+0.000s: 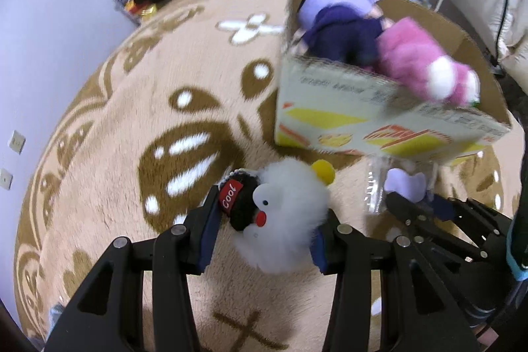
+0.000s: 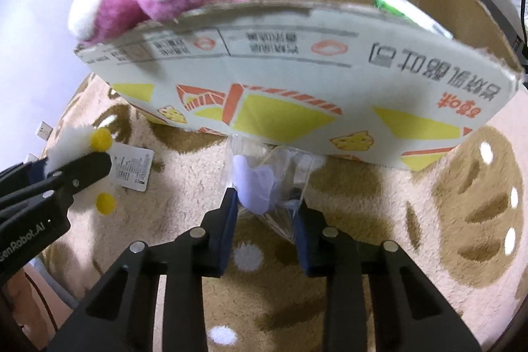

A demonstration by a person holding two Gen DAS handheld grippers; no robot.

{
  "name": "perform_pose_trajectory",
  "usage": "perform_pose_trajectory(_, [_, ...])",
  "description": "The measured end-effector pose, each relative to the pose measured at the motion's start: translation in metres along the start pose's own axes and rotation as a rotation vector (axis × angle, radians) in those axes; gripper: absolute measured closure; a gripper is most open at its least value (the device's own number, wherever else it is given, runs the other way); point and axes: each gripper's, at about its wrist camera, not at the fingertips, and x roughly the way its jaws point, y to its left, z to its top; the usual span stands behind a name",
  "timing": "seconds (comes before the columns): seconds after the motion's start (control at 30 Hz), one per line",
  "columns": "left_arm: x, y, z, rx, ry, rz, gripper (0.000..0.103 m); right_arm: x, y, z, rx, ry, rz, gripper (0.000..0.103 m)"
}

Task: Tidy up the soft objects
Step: 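Carry the plush and clear bag over the box and release both inside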

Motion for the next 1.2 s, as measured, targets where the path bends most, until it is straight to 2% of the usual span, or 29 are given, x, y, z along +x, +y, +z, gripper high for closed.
perform_pose_trajectory(0.17, [-0.019, -0.014, -0.002, 0.078, -0.091, -0.015, 0.058, -0.018, -0.014, -0.001, 0.015, -0.029, 0.014, 0.074])
perform_pose_trajectory(0.2, [-0.023, -0.015, -0.003, 0.087, -0.11, -0.015, 0.058, -0.021, -0.014, -0.002, 0.017, -0.033, 0.019, 0.078])
perform_pose_trajectory(0.23, [-0.027, -0.017, -0.003, 0.095, -0.13, -0.014, 0.058, -0.026, -0.015, -0.003, 0.02, -0.033, 0.045, 0.087])
perform_pose_trajectory(0.27, [-0.032, -0.017, -0.003, 0.102, -0.148, -0.015, 0.058, -0.035, -0.021, -0.004, 0.025, -0.04, 0.059, 0.09])
perform_pose_trajectory(0.33, [-0.043, -0.02, -0.003, 0.113, -0.181, -0.017, 0.058, -0.047, -0.018, -0.006, -0.004, -0.069, 0.025, 0.092])
perform_pose_trajectory(0.57, [-0.071, -0.015, -0.009, 0.11, -0.286, -0.021, 0.058, -0.086, -0.022, -0.012, 0.009, -0.15, 0.055, 0.093])
perform_pose_trajectory(0.7, [-0.1, -0.017, -0.014, 0.101, -0.428, -0.004, 0.058, -0.118, -0.028, -0.021, 0.011, -0.24, 0.071, 0.093])
perform_pose_trajectory(0.87, [-0.124, -0.017, -0.012, 0.086, -0.539, -0.023, 0.058, -0.156, -0.032, -0.022, 0.02, -0.367, 0.094, 0.093])
perform_pose_trajectory(1.07, [-0.137, -0.027, 0.0, 0.132, -0.597, -0.043, 0.058, -0.182, -0.043, -0.01, 0.014, -0.481, 0.108, 0.093])
perform_pose_trajectory(1.2, [-0.141, -0.036, 0.013, 0.16, -0.622, -0.059, 0.058, -0.19, -0.05, -0.003, 0.014, -0.519, 0.114, 0.093])
